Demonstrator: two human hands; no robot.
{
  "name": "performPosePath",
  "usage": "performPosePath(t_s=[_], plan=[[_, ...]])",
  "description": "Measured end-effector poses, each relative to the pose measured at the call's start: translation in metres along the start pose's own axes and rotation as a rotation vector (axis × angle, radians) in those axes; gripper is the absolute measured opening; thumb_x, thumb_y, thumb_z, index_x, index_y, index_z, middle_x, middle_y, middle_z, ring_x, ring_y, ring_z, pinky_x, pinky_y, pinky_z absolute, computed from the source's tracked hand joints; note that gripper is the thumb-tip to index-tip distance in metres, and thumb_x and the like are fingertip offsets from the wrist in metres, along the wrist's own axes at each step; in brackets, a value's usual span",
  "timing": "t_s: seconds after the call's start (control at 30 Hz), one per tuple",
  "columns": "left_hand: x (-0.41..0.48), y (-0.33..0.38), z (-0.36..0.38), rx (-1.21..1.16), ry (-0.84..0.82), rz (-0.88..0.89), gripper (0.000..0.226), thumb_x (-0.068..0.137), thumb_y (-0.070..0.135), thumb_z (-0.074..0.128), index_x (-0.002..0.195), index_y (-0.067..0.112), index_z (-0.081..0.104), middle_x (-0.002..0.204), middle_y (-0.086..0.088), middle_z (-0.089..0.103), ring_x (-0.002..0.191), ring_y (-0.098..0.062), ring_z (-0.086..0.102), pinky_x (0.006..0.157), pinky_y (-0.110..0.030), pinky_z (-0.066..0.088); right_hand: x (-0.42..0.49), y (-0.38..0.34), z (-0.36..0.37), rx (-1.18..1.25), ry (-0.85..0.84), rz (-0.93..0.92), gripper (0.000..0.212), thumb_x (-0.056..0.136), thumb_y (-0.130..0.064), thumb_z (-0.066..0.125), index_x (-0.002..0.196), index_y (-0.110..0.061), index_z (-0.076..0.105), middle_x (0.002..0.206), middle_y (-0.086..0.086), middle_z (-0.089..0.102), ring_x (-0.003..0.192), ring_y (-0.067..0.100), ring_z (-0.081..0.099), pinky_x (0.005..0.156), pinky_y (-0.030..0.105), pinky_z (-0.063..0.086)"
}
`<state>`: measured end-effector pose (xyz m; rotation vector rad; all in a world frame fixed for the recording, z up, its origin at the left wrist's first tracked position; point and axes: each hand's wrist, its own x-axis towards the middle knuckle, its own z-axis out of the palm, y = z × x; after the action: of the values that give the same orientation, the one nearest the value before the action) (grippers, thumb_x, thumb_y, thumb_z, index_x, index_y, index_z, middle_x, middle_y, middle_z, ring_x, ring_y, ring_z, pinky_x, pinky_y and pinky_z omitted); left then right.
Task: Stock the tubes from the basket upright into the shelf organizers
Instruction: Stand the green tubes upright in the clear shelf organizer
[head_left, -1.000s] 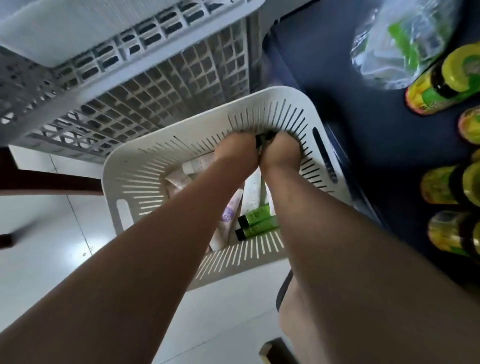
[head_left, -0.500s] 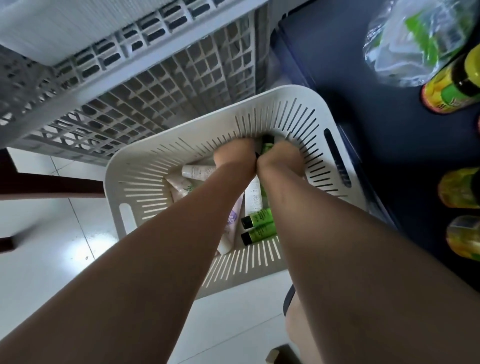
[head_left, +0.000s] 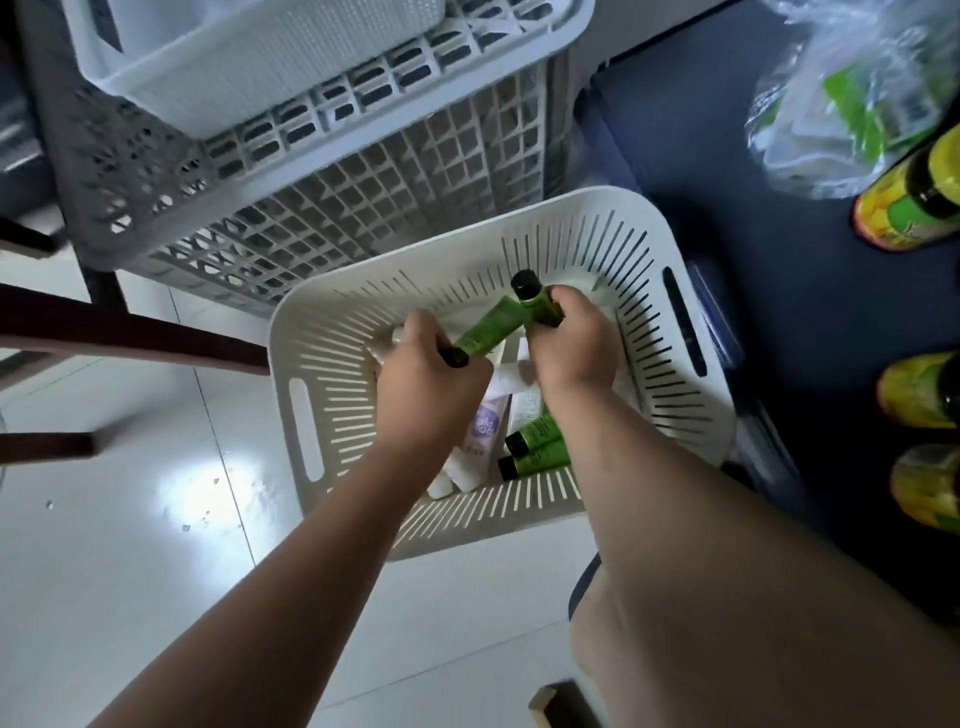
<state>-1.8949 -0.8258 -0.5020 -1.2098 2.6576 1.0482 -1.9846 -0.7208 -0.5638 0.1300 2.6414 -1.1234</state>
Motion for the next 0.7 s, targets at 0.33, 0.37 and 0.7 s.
performPosePath(t_s=[0.33, 0.37, 0.7], plan=[[0.009, -0.022, 0.028, -0.089, -0.104, -0.29, 0.027, 0.067, 0.024, 0.08, 0.078, 0.019, 0.056, 0.076, -0.006, 0.069, 0.072, -0.029, 0.071, 0.064, -0.051, 0.062, -0.015, 0.006, -0.01, 0.401, -0.16, 0.285, 0.006, 0.082, -0.025, 0.081, 0.083, -0.02, 0.081, 0.077, -0.007, 0.076, 0.073, 0.011, 0.073, 0.07, 0.028, 0.062], [0.007, -0.018, 0.029, -0.068, -0.088, -0.28, 0.025, 0.068, 0.024, 0.078, 0.076, 0.021, 0.054, 0.076, -0.004, 0.068, 0.071, -0.027, 0.069, 0.064, -0.05, 0.062, -0.015, 0.008, -0.012, 0.396, -0.17, 0.272, 0.007, 0.081, -0.02, 0.082, 0.088, -0.02, 0.082, 0.082, -0.008, 0.077, 0.077, 0.008, 0.072, 0.071, 0.021, 0.06], [-0.024, -0.002, 0.016, -0.611, 0.132, -0.408, 0.02, 0.075, 0.0, 0.078, 0.076, 0.008, 0.06, 0.06, -0.003, 0.064, 0.064, -0.022, 0.068, 0.056, -0.027, 0.055, -0.003, -0.002, -0.039, 0.816, -0.194, 0.595, 0.059, 0.075, 0.011, 0.077, 0.121, -0.014, 0.05, 0.094, 0.001, 0.062, 0.077, 0.009, 0.06, 0.06, 0.024, 0.054]])
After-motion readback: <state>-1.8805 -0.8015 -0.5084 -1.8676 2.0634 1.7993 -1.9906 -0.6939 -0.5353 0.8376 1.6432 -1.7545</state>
